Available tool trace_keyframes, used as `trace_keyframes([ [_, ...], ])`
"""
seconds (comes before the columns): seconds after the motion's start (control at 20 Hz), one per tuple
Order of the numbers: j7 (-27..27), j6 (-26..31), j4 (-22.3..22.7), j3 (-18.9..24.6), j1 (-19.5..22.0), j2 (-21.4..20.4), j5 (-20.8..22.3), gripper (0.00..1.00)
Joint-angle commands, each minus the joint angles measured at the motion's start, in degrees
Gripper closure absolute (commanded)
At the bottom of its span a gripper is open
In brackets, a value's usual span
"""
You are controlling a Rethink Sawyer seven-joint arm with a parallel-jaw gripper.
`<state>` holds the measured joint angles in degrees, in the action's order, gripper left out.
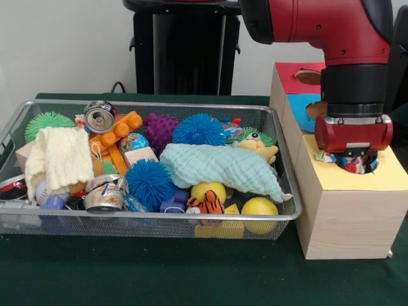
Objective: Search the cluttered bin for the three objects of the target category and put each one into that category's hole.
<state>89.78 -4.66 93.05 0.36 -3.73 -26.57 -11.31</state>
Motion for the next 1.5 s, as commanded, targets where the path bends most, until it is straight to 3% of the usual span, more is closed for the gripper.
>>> trace_keyframes([
  [0.05,10.42,7.2,6.96,-2.57,-0.2,5.29,-0.33,0.0],
  [0.6,6.71,24.81,5.26,-8.24,-4.51,-3.55,-0.03,0.0],
  [1.0,6.98,27.52,4.37,-9.01,-5.0,-4.71,0.78,0.0],
  [1.3,6.97,25.93,4.64,-8.29,-4.31,-5.01,1.45,0.0],
  [1.35,6.94,25.57,4.62,-8.16,-4.19,-5.06,1.73,1.0],
  [1.5,6.86,25.12,4.69,-8.11,-4.15,-5.12,1.89,1.0],
])
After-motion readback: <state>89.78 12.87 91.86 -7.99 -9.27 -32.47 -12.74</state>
